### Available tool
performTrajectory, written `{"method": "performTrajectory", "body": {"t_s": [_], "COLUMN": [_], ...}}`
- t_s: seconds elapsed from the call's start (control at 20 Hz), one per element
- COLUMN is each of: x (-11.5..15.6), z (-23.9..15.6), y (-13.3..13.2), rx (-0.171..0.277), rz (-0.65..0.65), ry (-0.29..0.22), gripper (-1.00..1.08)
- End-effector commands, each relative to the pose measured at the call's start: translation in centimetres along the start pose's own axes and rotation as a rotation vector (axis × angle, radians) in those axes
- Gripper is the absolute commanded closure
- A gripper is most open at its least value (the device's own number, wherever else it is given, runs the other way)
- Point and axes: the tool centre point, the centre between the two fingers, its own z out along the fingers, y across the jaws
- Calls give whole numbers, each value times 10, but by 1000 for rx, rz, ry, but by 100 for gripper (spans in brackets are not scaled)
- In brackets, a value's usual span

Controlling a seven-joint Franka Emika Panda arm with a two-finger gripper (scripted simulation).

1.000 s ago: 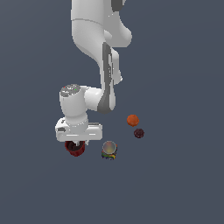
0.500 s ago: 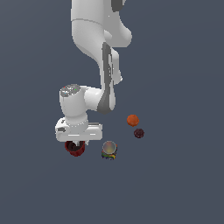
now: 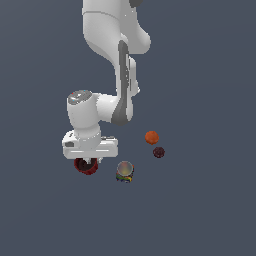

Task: Pick up a designated object from a clutter of objects.

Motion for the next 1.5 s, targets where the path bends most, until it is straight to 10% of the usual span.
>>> {"method": "performTrajectory", "body": {"t_s": [0.0,1.45], "x": [5,79], "z": [-15,-301], "y": [-2,-48], "rx": [-1,-3], "rz": [-1,0], "ry": [5,2], "gripper": [108,108]}}
